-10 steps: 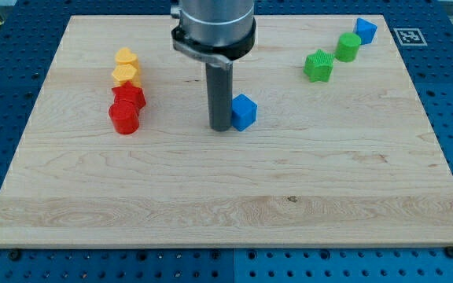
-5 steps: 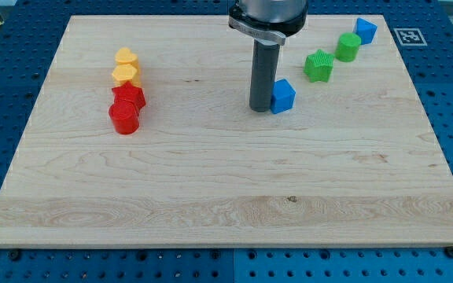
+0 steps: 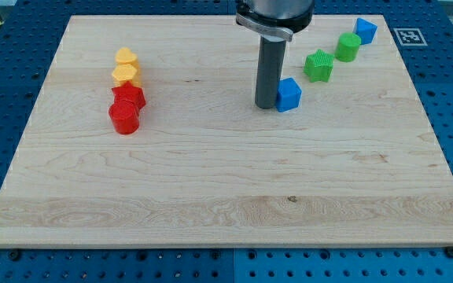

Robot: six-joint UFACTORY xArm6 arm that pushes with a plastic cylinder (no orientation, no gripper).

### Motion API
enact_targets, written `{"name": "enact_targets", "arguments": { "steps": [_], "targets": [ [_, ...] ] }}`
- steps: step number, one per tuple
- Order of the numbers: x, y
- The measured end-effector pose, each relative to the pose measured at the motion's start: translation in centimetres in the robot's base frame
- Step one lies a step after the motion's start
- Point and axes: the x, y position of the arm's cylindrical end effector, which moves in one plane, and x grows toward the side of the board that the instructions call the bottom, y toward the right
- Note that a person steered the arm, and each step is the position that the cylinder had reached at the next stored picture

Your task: Push the blue cube towards the green star

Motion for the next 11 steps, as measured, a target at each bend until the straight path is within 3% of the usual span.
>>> {"name": "enact_targets", "arguments": {
  "steps": [5, 6, 9, 11],
  "targets": [
    [0.2, 1.5],
    [0.3, -4.4],
    [-13.7, -13.8],
    [-15.0, -32.8]
  ]
}}
